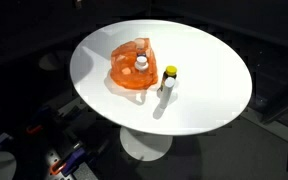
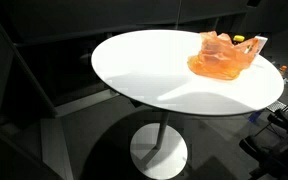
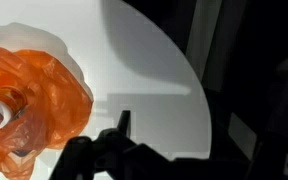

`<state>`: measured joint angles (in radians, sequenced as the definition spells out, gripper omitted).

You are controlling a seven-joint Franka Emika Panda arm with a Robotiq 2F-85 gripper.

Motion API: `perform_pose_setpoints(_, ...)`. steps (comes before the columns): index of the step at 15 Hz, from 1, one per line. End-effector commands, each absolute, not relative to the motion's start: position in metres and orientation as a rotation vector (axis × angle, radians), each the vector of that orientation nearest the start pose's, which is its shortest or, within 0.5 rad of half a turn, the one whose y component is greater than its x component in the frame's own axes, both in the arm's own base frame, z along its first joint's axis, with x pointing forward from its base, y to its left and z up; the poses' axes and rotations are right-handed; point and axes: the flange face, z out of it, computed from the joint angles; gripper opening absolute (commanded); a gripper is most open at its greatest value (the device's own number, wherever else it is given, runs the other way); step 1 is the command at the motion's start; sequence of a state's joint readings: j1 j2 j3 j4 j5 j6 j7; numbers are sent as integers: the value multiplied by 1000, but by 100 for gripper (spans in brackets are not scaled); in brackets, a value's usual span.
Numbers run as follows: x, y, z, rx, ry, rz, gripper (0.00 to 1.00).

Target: Remove the white and orange bottle from the plastic bag and put it on the left side of the table

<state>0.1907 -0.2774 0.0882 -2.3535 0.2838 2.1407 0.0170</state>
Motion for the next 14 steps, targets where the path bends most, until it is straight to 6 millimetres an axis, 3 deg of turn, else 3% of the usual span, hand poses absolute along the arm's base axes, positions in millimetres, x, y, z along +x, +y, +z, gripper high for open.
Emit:
perform_pose_setpoints(1, 443, 140, 446, -2910, -165, -48, 100)
perform_pose_setpoints(9, 444, 140, 448, -2917, -169, -51, 100)
perform_pose_setpoints(14, 456, 128, 472, -2973, -184, -91, 100)
